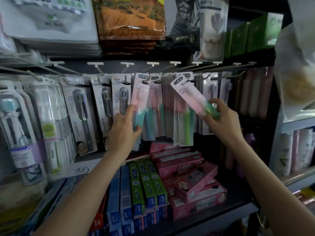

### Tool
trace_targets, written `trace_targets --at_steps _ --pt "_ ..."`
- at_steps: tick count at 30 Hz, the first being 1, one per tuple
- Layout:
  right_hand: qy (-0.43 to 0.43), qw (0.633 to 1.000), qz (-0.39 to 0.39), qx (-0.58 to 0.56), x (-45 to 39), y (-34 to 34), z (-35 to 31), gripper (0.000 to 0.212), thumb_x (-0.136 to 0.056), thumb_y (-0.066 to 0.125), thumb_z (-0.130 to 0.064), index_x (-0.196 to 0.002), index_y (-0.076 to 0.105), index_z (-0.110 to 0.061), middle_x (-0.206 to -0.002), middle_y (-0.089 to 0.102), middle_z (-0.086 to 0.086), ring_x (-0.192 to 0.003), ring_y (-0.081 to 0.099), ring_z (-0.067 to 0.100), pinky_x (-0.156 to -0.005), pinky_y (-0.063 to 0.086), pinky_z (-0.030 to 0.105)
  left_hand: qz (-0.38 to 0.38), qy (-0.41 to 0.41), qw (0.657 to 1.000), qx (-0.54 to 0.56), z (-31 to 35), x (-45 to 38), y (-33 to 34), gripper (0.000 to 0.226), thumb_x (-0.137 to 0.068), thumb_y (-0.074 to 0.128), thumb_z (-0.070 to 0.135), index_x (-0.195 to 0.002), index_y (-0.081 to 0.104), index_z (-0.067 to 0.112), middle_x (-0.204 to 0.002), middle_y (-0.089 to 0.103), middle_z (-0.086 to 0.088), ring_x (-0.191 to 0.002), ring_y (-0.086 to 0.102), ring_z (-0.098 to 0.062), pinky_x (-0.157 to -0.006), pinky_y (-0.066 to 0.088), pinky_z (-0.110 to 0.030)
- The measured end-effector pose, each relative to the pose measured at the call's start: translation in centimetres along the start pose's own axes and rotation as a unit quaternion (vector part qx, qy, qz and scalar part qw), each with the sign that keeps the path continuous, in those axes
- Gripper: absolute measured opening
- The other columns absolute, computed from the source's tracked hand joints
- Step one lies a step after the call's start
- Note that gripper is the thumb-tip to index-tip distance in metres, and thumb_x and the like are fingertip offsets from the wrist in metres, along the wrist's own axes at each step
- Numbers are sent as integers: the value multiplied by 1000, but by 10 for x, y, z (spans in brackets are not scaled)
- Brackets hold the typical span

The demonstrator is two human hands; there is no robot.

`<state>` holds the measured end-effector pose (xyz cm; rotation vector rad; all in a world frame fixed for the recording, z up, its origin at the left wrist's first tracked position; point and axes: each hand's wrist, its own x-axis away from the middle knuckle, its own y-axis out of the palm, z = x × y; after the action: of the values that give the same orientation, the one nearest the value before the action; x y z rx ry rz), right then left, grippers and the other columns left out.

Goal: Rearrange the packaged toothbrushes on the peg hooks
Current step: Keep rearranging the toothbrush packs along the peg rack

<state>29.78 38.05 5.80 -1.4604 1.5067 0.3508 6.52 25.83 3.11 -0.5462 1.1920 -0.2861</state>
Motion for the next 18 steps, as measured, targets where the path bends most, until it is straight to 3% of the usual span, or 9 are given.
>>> trace_targets --at_steps 6,9,12,15,18 --pt "-59 998 18 -17 12 23 3 48 -87 58 -16 -133 44 -17 -103 52 5 -73 44 15 -57 24 24 -3 -3 1000 0 2 1 -2 55 -85 61 21 -133 35 22 -89 43 -8 -55 43 -17 -40 26 -20" --pt "-84 995 23 -37 20 33 0 58 -89 51 -7 -143 32 -19 -100 41 4 -62 38 10 -55 30 19 -7 0 1000 6 2 3 -3 56 -86 59 23 -134 32 24 -91 45 -9 -54 44 -17 -41 29 -20" --pt "-52 995 15 -84 25 43 -2 56 -92 46 -7 -144 31 -21 -101 41 7 -68 41 14 -57 29 16 -12 0 1000 11 3 4 -2 57 -86 59 23 -135 30 25 -92 46 -10 -55 47 -19 -42 36 -23" --pt "-33 992 -7 -119 24 56 -3 57 -93 42 -6 -146 25 -20 -95 40 5 -64 38 9 -62 34 2 -13 1 1000 6 2 2 -1 59 -86 60 22 -136 29 25 -92 46 -11 -56 48 -20 -43 37 -24" --pt "-38 992 -17 -119 22 67 -3 58 -95 40 -6 -147 18 -21 -93 36 4 -62 38 11 -60 36 10 -7 1 1000 -1 1 3 -1 58 -86 60 22 -136 31 25 -90 45 -10 -54 45 -18 -41 31 -21"
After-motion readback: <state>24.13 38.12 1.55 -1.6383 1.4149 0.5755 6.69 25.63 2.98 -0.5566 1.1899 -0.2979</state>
